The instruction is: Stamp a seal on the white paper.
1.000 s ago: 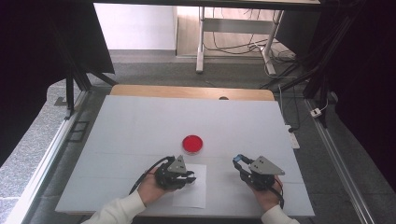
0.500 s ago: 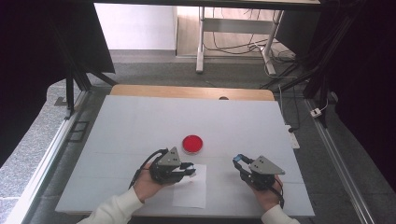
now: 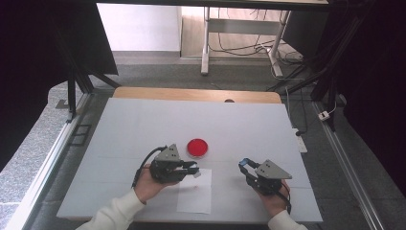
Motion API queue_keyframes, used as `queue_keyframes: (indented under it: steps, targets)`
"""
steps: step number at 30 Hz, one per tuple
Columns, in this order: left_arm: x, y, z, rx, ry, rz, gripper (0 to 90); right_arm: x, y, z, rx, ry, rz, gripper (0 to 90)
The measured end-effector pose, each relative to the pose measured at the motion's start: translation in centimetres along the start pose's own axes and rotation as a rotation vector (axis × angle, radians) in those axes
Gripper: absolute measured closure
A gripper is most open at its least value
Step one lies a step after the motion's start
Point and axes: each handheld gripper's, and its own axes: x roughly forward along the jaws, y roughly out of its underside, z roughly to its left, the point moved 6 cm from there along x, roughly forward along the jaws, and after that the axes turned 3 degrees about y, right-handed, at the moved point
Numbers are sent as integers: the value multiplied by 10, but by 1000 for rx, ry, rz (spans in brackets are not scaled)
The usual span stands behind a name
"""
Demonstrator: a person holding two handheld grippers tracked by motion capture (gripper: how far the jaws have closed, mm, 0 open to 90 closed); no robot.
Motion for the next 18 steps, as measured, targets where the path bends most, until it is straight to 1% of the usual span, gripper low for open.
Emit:
queue_keyframes:
  steps: [9, 16, 18]
  targets:
    - [-6, -10, 6, -25, -14, -28, 757, 0, 0, 0, -4, 2, 4, 654]
    - [-16, -20, 11, -56, -5, -75, 756, 0, 0, 0, 0, 2, 6, 654]
    - [-19, -23, 12, -62, -7, -87, 756, 1, 0, 1, 0, 0, 5, 654]
